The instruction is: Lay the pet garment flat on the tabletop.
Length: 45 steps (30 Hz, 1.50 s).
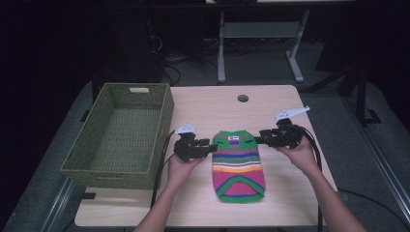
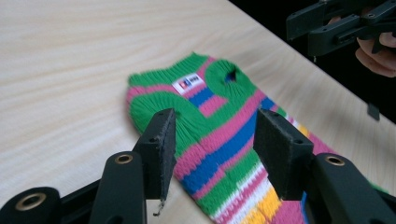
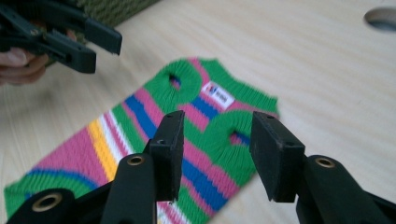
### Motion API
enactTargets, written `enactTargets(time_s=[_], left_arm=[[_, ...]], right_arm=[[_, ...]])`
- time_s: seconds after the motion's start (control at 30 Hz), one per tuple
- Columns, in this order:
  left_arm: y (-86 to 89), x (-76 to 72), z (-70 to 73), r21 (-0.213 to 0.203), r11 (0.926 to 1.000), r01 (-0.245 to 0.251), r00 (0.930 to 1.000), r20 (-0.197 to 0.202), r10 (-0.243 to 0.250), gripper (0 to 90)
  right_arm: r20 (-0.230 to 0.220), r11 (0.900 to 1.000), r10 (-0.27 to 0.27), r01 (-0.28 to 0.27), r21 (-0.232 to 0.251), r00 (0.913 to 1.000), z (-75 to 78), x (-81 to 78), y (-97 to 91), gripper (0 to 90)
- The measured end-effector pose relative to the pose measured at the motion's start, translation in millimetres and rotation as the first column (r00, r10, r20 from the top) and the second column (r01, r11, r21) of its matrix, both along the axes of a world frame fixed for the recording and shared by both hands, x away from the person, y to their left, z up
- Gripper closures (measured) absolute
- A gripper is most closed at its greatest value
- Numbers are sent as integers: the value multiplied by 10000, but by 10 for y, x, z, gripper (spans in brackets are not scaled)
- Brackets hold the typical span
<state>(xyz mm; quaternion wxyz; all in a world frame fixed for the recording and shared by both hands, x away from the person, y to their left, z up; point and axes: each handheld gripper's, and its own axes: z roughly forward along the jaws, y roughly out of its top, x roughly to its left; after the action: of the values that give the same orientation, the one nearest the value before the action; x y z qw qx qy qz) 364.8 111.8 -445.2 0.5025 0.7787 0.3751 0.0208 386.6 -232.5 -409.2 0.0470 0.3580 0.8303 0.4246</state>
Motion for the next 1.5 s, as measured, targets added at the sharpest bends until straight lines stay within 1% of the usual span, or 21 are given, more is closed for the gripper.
enactTargets(time_s=[0.03,0.2,0.37,0.47,0.5,0.6,0.63,0.73,0.83,0.9,0.97,1.03,1.1,1.17,1.23,1.27,1.3,1.33,1.37,1.4,1.5], left_arm=[[-10,-16,-5,86,9999,77,10000,15,-77,485],[-88,-100,-18,606,9967,534,9986,22,-536,495],[-155,-180,13,961,9916,862,9959,177,-883,522],[-175,-247,22,1102,9871,1158,9925,276,-1195,633],[-185,-276,23,1124,9852,1293,9907,273,-1331,700],[-219,-341,16,1537,9743,1645,9847,318,-1712,886],[-239,-363,12,1706,9699,1736,9834,229,-1800,899],[-289,-398,-6,1872,9604,2065,9779,-54,-2092,900],[-354,-434,-34,2416,9410,2370,9707,-186,-2397,900],[-385,-445,-64,2574,9339,2481,9680,-278,-2495,900],[-406,-442,-92,2930,9203,2593,9649,-374,-2599,900],[-430,-433,-125,3138,9119,2644,9638,-528,-2613,900],[-440,-411,-148,3118,9117,2676,9632,-613,-2617,900],[-445,-398,-153,3076,9162,2568,9662,-593,-2509,900],[-437,-376,-151,3150,9155,2501,9679,-581,-2444,900],[-431,-364,-153,3149,9173,2436,9695,-546,-2388,900],[-425,-354,-157,3087,9210,2377,9712,-589,-2309,900],[-414,-337,-164,3070,9218,2369,9713,-554,-2312,900],[-414,-330,-173,2954,9304,2170,9761,-547,-2102,900],[-404,-312,-180,2904,9335,2102,9776,-551,-2030,900],[-391,-281,-193,2850,9374,2001,9797,-489,-1942,900]], right_arm=[[-209,10000,75,-73,51,9998,-33,-33,-6,545],[-563,9984,540,-529,206,9970,-115,-145,-17,518],[-540,9967,804,-798,142,9953,-127,-263,-19,559],[-687,9948,1016,-1013,73,9925,-150,-321,-4,655],[-717,9942,1075,-1080,-22,9916,-158,-349,6,707],[-735,9906,1280,-1311,-400,9891,-180,-440,45,862],[-707,9886,1387,-1423,-492,9878,-188,-459,53,893],[-820,9833,1623,-1682,-700,9833,-223,-534,102,897],[-1052,9776,1802,-1900,-911,9780,-282,-567,156,898],[-1105,9737,1884,-2003,-1085,9758,-312,-580,195,899],[-1137,9693,1947,-2089,-1295,9742,-352,-587,246,898],[-1278,9658,1875,-2065,-1570,9739,-394,-582,292,898],[-1409,9599,1858,-2103,-1854,9724,-458,-557,331,899],[-1452,9624,1857,-2097,-1728,9718,-475,-543,342,899],[-1440,9629,1800,-2042,-1766,9731,-473,-544,359,898],[-1379,9628,1763,-1999,-1820,9746,-474,-540,366,899],[-1383,9637,1716,-1954,-1821,9754,-475,-538,372,898],[-1390,9642,1699,-1937,-1809,9756,-475,-535,376,898],[-1353,9638,1713,-1945,-1826,9759,-476,-524,373,898],[-1285,9651,1621,-1844,-1862,9784,-479,-508,365,898],[-1395,9707,1472,-1701,-1698,9792,-484,-479,353,898]])
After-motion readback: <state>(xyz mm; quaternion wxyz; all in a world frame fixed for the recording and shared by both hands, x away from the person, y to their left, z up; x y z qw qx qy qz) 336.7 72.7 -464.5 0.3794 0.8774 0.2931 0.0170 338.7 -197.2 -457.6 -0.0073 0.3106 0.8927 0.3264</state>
